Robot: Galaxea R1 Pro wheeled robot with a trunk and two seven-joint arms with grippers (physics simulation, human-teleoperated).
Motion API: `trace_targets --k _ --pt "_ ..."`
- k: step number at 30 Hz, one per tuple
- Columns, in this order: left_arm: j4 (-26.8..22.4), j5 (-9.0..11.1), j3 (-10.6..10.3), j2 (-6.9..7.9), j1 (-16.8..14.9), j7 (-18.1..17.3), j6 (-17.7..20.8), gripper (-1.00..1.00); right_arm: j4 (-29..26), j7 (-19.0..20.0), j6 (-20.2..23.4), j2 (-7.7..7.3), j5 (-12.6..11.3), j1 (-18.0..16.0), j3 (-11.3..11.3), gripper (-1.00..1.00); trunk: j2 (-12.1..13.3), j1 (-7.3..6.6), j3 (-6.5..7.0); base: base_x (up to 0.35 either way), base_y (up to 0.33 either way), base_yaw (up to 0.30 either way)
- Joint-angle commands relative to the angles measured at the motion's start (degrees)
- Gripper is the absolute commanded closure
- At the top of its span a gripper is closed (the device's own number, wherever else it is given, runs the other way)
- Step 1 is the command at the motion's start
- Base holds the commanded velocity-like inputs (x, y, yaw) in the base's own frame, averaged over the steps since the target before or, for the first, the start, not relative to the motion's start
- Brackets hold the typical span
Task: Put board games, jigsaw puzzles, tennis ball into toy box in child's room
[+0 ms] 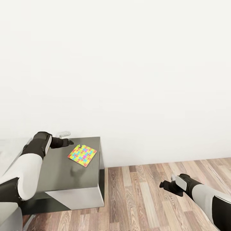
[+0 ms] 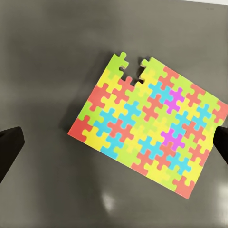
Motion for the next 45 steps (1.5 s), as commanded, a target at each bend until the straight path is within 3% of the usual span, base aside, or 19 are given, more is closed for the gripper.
trace_targets --k 1,34,45 --pt "-0.1 -0.6 0.3 -0.04 -0.1 -0.5 0.1 -1.0 -0.1 0.1 0.2 -0.05 -0.2 -0.1 0.4 -1.0 -0.1 0.03 -0.21 0.0 0.0 0.0" --pt "-0.1 -0.6 0.7 0.08 -0.1 -0.6 -0.5 -1.0 -0.1 0.0 0.0 -0.2 -0.2 0.2 0.4 -1.0 -0.1 0.03 -3.25 0.012 0.0 0.0" --pt "-0.1 -0.6 0.7 0.06 -0.1 -0.6 -1.1 -1.0 -0.1 0.2 -3.2 -0.55 -0.2 0.5 0.5 -1.0 -0.1 0.03 -3.48 0.004 0.0 0.0"
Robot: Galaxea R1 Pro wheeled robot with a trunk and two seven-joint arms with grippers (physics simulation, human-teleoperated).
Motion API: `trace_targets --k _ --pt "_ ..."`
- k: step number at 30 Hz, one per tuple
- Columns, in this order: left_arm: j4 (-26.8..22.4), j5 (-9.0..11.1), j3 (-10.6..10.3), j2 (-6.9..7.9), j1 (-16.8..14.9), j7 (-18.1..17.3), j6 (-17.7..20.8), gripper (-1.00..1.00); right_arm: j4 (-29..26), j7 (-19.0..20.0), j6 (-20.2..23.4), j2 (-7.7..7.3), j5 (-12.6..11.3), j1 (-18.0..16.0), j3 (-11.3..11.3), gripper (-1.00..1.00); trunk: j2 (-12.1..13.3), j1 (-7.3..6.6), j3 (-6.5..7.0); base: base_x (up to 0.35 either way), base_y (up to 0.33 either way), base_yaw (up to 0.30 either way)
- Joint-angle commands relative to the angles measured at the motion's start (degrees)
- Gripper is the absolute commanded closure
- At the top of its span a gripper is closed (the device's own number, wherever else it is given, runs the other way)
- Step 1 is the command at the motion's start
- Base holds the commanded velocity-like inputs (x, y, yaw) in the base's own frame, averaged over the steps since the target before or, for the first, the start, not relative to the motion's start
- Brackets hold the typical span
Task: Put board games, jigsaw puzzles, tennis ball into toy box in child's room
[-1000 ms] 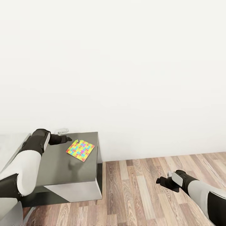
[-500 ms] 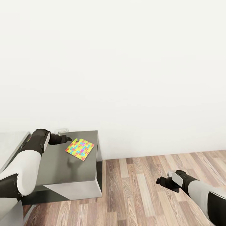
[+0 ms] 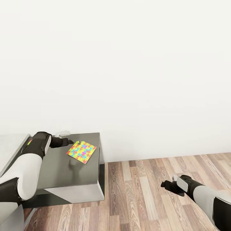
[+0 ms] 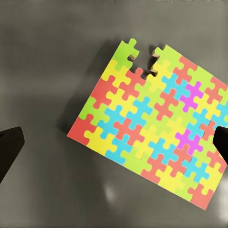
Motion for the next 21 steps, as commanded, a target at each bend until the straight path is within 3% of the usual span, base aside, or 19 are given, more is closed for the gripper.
trace_targets --k 1,7,9,14,21 --pt "-0.1 -0.6 0.3 -0.04 -0.1 -0.5 0.1 -1.0 -0.1 0.1 0.1 -0.08 -0.2 0.0 0.4 -1.0 -0.1 0.03 -0.11 0.0 0.0 0.0" --pt "-0.1 -0.6 0.3 -0.03 -0.1 -0.5 0.0 -1.0 -0.1 0.1 -0.3 -0.2 -0.2 0.0 0.3 -1.0 -0.1 0.03 -0.12 0.0 0.0 0.0" --pt "0.6 -0.9 1.0 0.62 -0.3 -1.2 0.5 -1.0 0.0 0.2 -0.5 0.02 -0.2 0.1 0.4 -1.0 -0.1 0.03 -0.12 0.0 0.0 0.0" --pt "1.9 -0.6 2.5 0.38 -0.2 -2.8 0.3 -1.0 0.0 0.2 -0.4 0.2 -0.2 0.1 0.4 -1.0 -0.1 0.03 -0.12 0.0 0.0 0.0" --pt "0.6 -0.3 0.8 -0.59 0.0 -2.7 -0.1 -1.0 0.1 0.2 -0.2 0.08 -0.2 0.1 0.3 -1.0 -0.1 0.03 -0.12 0.0 0.0 0.0"
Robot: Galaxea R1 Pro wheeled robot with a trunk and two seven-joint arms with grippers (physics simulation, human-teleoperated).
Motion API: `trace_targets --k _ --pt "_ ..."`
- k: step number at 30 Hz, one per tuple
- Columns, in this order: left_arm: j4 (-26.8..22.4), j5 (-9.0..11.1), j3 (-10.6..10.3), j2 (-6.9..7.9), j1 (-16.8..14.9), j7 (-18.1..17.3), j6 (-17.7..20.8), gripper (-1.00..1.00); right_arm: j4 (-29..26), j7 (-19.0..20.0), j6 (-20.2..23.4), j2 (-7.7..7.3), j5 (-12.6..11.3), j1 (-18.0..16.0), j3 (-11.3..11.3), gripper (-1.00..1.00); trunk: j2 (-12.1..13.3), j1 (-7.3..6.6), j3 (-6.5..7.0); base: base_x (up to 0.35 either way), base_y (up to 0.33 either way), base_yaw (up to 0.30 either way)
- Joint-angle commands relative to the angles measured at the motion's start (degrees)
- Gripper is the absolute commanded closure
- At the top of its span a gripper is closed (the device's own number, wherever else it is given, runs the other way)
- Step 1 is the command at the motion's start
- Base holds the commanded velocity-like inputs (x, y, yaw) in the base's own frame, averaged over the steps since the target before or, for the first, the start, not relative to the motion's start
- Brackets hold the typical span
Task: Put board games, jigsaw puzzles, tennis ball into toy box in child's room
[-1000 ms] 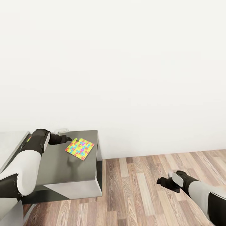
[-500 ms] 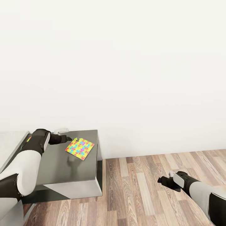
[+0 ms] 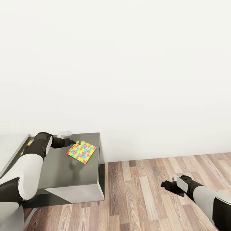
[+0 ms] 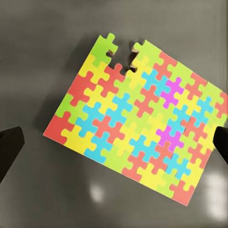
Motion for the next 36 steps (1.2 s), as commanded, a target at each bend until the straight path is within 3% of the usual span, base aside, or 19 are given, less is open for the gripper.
trace_targets --k 1,22,36 --pt "-0.1 -0.6 0.3 -0.06 -0.1 -0.6 0.2 -1.0 -0.1 0.1 0.2 -0.07 -0.2 -0.1 0.4 -1.0 -0.1 0.03 -0.1 0.0 0.0 0.0" --pt "-0.1 -0.5 0.5 -0.05 -0.1 -1.1 0.4 -1.0 -0.1 0.1 0.5 -0.37 -0.3 -0.1 0.3 -1.0 -0.1 0.03 -0.17 0.0 0.0 0.0" --pt "-0.4 -0.6 0.5 0.33 -0.1 -5.4 0.6 -1.0 -0.1 0.1 0.5 -0.31 -0.3 -0.1 0.3 -1.0 -0.1 0.03 -1.18 0.0 0.0 0.0"
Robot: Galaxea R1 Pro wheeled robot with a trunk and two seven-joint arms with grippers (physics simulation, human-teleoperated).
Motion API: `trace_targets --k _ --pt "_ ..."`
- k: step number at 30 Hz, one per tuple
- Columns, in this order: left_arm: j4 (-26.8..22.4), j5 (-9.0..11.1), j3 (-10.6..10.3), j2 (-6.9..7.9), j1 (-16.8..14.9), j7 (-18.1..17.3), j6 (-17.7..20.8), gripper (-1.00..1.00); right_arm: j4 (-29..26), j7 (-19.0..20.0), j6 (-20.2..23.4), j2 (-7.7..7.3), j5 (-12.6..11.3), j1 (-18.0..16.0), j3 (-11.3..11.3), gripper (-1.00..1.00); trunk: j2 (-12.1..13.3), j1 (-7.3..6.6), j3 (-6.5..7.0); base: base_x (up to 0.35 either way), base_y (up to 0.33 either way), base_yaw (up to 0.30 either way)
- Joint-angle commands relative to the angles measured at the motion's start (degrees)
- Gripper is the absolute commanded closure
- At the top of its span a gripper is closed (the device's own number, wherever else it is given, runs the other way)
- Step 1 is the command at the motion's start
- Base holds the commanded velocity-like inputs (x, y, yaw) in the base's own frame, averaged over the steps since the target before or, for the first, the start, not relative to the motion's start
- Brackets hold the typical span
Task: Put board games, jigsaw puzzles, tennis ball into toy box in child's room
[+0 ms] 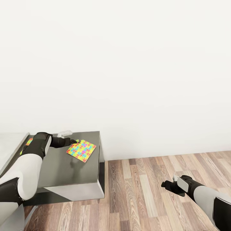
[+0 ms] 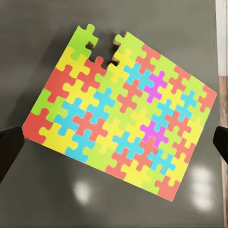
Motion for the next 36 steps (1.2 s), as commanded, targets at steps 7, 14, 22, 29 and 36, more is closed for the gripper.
trace_targets --k 7,14,22,29,36 --pt "-0.5 -0.6 0.3 0.15 -0.1 -4.4 0.3 -1.0 -0.1 0.1 0.2 0.07 -0.2 -0.1 0.4 -1.0 -0.1 0.03 -0.74 0.0 0.0 0.0" --pt "-0.7 -0.6 0.3 0.2 -0.1 -4.7 0.3 -1.0 -0.1 0.1 0.2 0.11 -0.2 -0.1 0.4 -1.0 -0.1 0.03 -1.38 0.0 0.0 0.0" --pt "-0.8 -0.6 0.4 0.59 -0.1 -4.8 0.4 -1.0 -0.1 0.1 0.2 0.11 -0.2 -0.1 0.4 -1.0 -0.1 0.03 -2.12 0.0 0.0 0.0" --pt "-1.7 -0.5 0.4 2.02 -0.1 -5.4 0.4 -1.0 -0.1 0.1 0.3 0.12 -0.2 0.0 0.4 -1.0 -0.1 0.03 -2.77 0.0 0.0 0.0" --pt "-2.6 -0.5 0.3 2.61 -0.2 -7.3 0.4 -1.0 -0.1 0.1 0.2 0.17 -0.2 0.0 0.4 -1.0 -0.1 0.03 -3.42 0.0 0.0 0.0"
